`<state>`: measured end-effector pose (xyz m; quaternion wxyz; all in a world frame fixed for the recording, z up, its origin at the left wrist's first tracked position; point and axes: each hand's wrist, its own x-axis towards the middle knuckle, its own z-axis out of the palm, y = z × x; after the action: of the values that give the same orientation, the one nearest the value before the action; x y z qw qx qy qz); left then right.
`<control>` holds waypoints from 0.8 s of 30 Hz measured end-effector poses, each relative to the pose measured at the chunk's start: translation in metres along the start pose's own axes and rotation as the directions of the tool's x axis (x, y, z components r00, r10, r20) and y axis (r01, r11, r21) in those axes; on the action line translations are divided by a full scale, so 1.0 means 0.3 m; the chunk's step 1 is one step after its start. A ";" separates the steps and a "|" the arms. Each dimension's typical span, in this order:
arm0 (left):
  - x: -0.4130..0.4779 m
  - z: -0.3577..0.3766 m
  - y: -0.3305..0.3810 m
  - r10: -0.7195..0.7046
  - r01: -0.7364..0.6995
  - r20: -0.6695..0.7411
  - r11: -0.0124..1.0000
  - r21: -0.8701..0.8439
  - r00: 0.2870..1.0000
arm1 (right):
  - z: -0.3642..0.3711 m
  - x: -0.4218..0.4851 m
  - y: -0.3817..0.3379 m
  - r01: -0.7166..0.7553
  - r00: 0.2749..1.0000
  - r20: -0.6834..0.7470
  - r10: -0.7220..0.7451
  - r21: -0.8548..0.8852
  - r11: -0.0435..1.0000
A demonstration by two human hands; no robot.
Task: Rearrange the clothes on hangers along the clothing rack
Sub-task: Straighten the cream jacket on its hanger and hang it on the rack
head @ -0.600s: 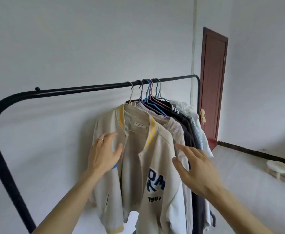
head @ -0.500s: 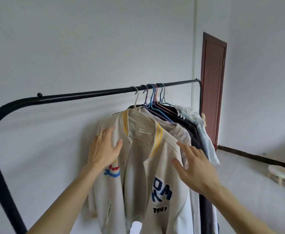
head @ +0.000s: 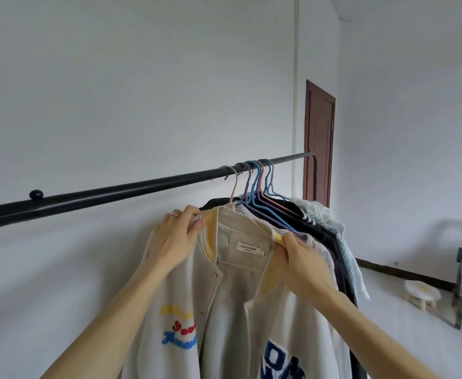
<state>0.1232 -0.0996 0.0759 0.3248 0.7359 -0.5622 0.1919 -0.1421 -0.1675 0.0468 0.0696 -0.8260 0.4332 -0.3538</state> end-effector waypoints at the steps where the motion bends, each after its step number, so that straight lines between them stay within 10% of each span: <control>1: 0.006 -0.002 0.010 0.010 -0.011 -0.018 1.000 -0.007 1.000 | -0.012 -0.003 0.000 0.006 0.999 -0.052 -0.006 0.009 1.000; 24: -0.461 0.196 0.468 0.105 -0.110 -0.035 0.975 -0.196 0.994 | -0.200 -0.440 0.418 0.151 0.978 -0.153 -0.139 0.063 0.987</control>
<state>-0.0559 -0.0652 -0.0189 0.3923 0.6662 -0.6133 0.1616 -0.3137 -0.1322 -0.0308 0.0420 -0.8238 0.3623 -0.4340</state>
